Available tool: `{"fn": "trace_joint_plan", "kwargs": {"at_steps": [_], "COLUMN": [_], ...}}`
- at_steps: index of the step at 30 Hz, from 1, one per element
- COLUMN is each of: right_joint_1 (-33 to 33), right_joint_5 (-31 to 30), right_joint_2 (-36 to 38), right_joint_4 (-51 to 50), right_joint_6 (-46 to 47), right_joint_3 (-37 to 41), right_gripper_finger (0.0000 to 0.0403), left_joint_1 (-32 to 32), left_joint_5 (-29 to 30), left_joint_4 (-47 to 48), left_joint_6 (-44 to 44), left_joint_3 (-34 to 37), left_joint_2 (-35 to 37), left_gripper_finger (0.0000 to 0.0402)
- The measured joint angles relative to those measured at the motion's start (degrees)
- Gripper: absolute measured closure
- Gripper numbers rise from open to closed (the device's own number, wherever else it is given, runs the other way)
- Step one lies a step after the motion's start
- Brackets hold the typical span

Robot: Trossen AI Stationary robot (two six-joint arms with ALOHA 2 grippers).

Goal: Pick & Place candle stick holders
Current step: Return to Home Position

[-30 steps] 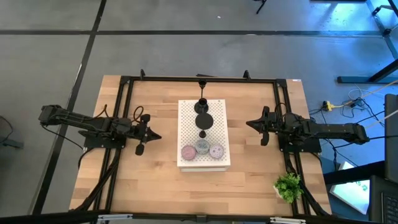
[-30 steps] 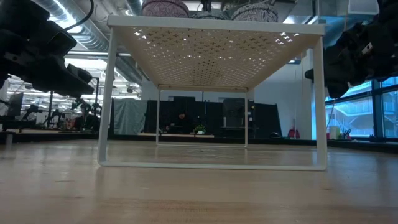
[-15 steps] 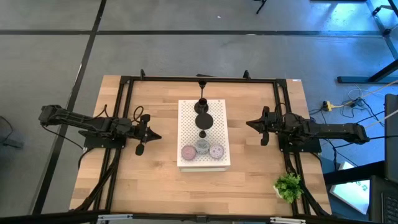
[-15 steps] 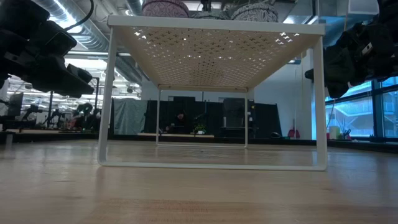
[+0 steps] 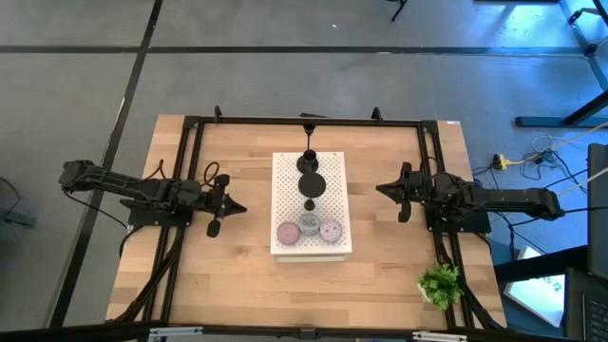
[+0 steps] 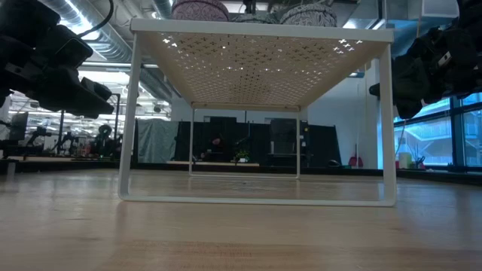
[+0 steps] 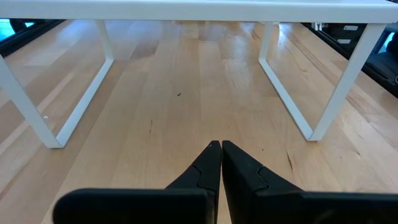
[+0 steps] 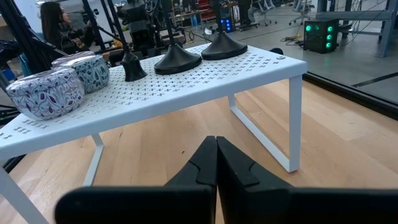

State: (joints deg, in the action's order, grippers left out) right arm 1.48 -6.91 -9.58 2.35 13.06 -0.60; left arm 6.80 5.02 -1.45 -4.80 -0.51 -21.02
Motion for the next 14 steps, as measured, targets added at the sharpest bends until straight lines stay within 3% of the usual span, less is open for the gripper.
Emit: {"fn": "trace_joint_plan", "kwargs": {"at_steps": [14], "right_joint_1": [0.01], "right_joint_5": [0.01], "right_joint_2": [0.0], "right_joint_4": [0.0], "right_joint_6": [0.0], "right_joint_3": [0.0], "right_gripper_finger": [0.0402], "left_joint_1": [0.01], "left_joint_5": [0.01], "left_joint_4": [0.0], "left_joint_6": [0.0], "left_joint_3": [0.0], "left_joint_2": [0.0], "left_gripper_finger": [0.0392]}}
